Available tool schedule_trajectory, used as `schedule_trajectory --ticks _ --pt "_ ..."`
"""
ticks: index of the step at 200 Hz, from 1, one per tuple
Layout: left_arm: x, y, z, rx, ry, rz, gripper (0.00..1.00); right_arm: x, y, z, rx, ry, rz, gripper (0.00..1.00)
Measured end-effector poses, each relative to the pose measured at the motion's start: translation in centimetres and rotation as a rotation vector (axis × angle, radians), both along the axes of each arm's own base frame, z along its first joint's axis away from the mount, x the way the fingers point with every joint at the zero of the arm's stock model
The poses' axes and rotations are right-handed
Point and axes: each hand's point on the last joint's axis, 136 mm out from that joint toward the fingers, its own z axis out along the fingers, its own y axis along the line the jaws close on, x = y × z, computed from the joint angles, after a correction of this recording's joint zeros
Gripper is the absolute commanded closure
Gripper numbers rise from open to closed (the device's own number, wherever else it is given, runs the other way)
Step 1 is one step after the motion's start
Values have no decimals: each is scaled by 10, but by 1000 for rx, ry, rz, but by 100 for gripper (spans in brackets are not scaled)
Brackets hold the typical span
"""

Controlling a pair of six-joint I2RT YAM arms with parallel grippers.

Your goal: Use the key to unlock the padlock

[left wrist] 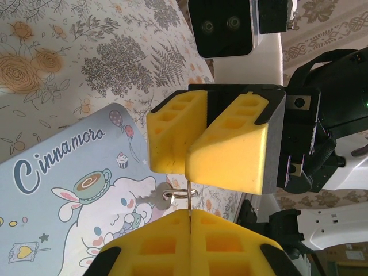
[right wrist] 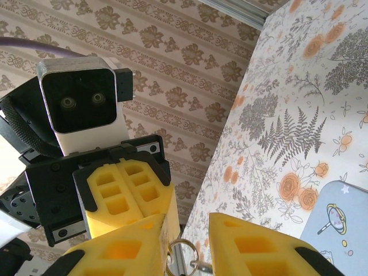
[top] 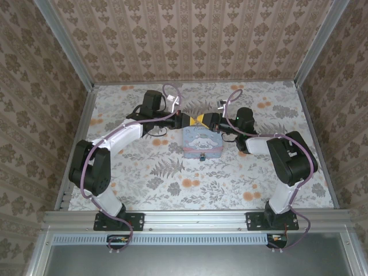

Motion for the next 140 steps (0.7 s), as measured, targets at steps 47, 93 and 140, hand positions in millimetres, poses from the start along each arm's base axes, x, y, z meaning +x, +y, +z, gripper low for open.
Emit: schedule_trajectory --ticks 47,93,140 --pt "0 0 0 -1 0 -2 100 -3 5 3 5 -13 13 74" --pt "0 -1 0 -1 -3 -1 100 -7 10 7 11 -23 37 87" --pt "0 0 1 -2 -4 0 100 -7 9 8 14 -29 36 100"
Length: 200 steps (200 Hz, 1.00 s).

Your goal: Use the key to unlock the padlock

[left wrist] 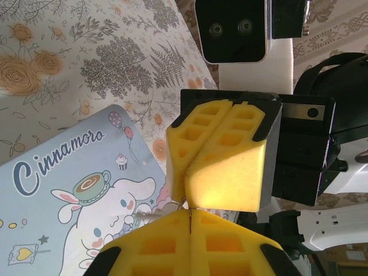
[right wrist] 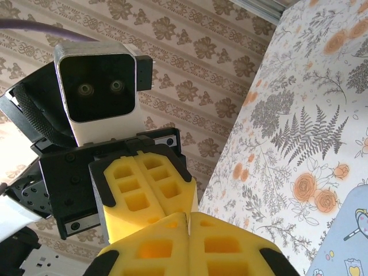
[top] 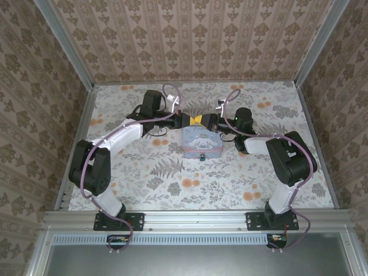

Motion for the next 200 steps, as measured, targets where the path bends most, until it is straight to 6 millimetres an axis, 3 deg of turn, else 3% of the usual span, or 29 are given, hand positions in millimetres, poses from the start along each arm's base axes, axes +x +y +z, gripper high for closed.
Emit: schedule_trajectory --ticks 27,54,83,119,164,200 --pt "4 1 1 -9 1 23 66 1 -1 -1 0 2 -12 100" --pt "12 17 4 -38 19 116 47 -2 -5 -16 -17 36 -35 100" --pt "26 42 15 -69 25 249 42 -5 -11 -27 -31 74 -73 100" --pt "23 48 22 -126 53 343 42 -7 -20 -25 -31 73 -159 100" --pt "17 37 1 -189 176 429 48 -21 -18 -19 -31 28 -248 100" --pt "15 18 -8 -274 297 461 53 -32 -18 8 -55 -115 -302 100"
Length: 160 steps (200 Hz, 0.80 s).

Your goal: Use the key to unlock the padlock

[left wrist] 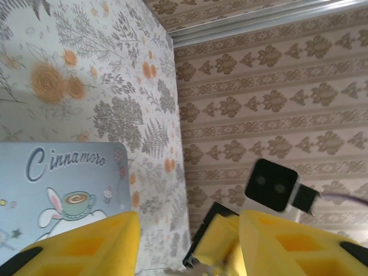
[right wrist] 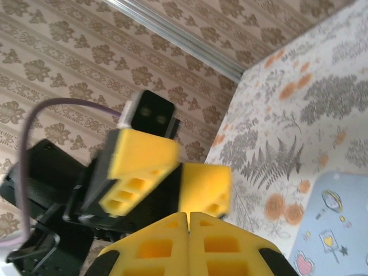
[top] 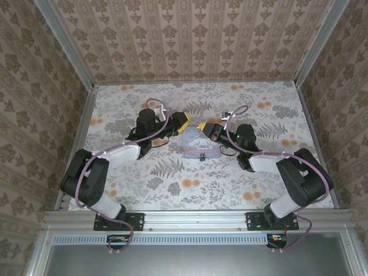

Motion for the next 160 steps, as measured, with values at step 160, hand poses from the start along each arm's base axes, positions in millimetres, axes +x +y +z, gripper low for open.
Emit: schedule_trajectory --ticks 160 --pt "-3 -24 8 -139 163 50 63 3 9 24 -173 -178 -56 100"
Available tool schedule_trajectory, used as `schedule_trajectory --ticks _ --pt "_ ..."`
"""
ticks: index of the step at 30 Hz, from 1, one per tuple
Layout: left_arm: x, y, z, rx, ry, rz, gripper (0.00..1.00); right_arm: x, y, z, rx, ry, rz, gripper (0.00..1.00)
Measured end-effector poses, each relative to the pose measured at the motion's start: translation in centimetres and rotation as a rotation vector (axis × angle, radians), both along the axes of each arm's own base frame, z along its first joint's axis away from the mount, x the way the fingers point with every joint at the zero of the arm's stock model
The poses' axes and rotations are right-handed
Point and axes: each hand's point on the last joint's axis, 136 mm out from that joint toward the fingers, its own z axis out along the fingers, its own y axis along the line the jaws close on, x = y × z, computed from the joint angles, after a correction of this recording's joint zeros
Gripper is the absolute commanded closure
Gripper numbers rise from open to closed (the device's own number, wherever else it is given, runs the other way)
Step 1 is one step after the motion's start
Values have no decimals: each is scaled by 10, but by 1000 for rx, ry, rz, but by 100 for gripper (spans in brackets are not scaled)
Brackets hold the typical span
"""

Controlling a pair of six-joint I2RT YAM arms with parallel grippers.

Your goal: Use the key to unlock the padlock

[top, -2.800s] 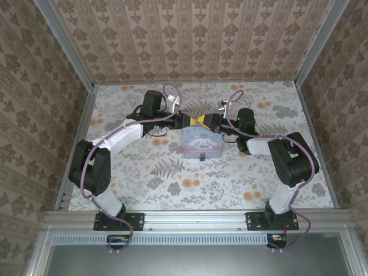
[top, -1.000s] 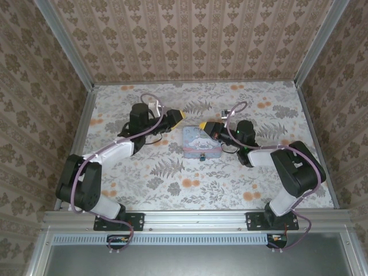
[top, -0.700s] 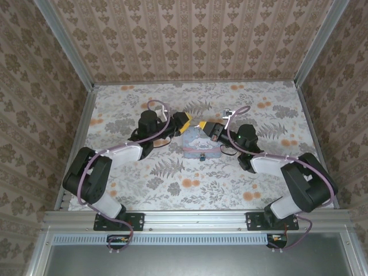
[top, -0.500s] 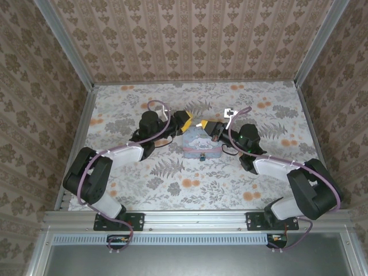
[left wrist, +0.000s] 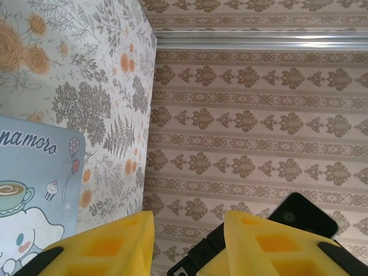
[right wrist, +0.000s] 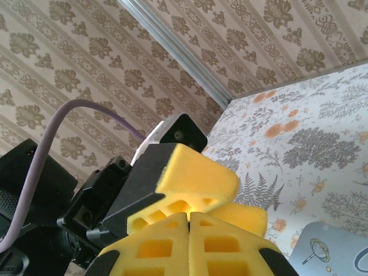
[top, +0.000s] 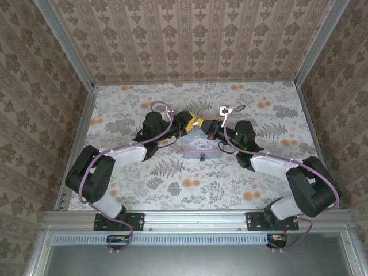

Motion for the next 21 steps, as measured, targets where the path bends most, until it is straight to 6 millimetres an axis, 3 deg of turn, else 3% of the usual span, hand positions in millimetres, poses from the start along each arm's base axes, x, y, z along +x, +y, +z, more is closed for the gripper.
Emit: schedule_trajectory --ticks 9,21 --pt "5 3 -6 -13 80 45 64 -4 11 -18 -190 -94 -30 100" --pt "-2 -4 -9 -26 134 38 65 1 10 -23 -334 -175 -88 100"
